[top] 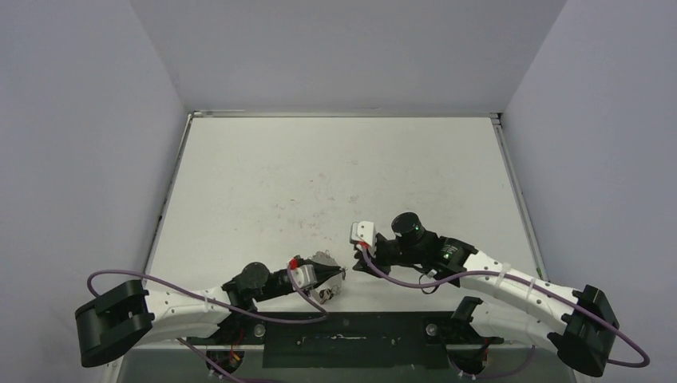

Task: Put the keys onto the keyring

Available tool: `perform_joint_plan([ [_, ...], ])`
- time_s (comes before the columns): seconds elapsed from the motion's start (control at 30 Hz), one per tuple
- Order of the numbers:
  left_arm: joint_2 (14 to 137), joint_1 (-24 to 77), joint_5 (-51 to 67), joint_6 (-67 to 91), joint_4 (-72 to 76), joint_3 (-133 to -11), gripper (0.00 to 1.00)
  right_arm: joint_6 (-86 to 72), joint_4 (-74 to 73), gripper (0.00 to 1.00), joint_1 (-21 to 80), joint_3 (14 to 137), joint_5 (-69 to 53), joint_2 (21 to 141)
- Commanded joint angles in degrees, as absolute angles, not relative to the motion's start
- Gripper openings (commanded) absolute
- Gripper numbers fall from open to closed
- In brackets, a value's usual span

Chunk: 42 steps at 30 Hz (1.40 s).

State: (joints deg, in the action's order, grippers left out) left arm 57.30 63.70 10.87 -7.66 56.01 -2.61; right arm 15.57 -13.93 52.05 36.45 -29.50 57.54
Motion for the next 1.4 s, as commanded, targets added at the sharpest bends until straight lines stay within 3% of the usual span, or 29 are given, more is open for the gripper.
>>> perform_joint_plan([
  [0.0, 51.9, 63.8, 10.0, -7.2, 55.1, -2.2, 0.00, 17.7, -7.7, 0.31, 51.9, 35.3, -36.6, 55.7],
  [0.3, 46.1, 63.8, 9.2, -7.1, 51.0, -1.3, 0.00, 17.8, -3.0, 0.31, 52.0, 35.3, -42.7, 58.1],
  [0.67, 47.3, 63.8, 9.9, -7.3, 51.7, -1.7, 0.00, 17.3, -0.9, 0.23, 52.5, 35.9, -43.1, 61.2],
  [0.97, 46.7, 63.8, 9.8, -7.4, 51.6, -1.5, 0.00, 19.0, -2.6, 0.00, 52.6, 35.8, -41.7, 62.8],
  [1.37, 45.8, 63.8, 9.8, -7.4, 51.9, -1.7, 0.00, 20.0, -2.7, 0.00, 52.6, 33.6, -38.9, 63.8],
])
